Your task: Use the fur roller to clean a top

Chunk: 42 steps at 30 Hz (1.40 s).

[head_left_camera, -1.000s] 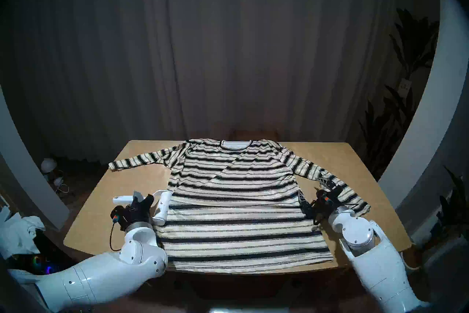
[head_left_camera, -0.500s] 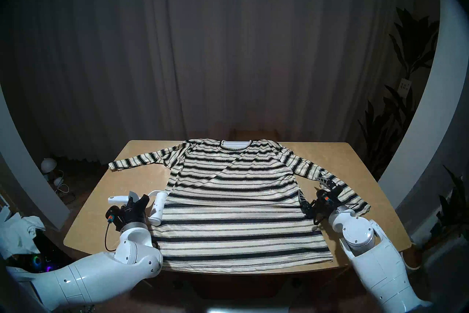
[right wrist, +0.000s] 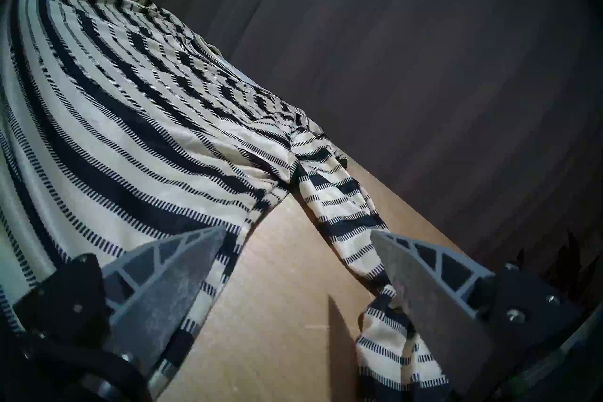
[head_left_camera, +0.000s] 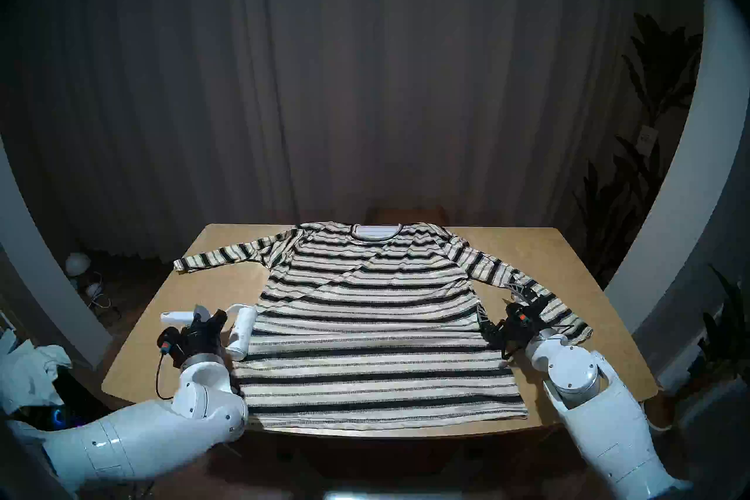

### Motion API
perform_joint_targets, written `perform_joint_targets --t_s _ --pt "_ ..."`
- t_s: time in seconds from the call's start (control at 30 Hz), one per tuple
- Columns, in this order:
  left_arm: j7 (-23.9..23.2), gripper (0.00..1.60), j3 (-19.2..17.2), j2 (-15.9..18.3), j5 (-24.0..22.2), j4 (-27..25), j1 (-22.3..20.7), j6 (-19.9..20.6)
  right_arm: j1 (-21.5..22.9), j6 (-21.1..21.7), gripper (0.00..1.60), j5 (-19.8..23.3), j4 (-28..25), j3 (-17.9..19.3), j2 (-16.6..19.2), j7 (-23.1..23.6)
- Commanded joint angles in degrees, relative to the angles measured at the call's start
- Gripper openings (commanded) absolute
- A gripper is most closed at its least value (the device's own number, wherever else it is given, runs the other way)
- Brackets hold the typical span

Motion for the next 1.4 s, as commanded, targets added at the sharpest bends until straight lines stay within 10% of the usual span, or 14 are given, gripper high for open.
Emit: perform_joint_targets --t_s 0.0,1.37 --pt "1.9 0.00 -1.8 2.5 -3.2 1.5 1.8 0.0 -3.1 1.9 1.60 -0.9 3.8 -0.4 0.2 -0.1" --pt "-15.0 0.00 -14.5 8.4 -24.1 -6.1 7.1 0.0 -2.9 2.1 1.60 0.0 3.8 -1.3 -0.6 -1.2"
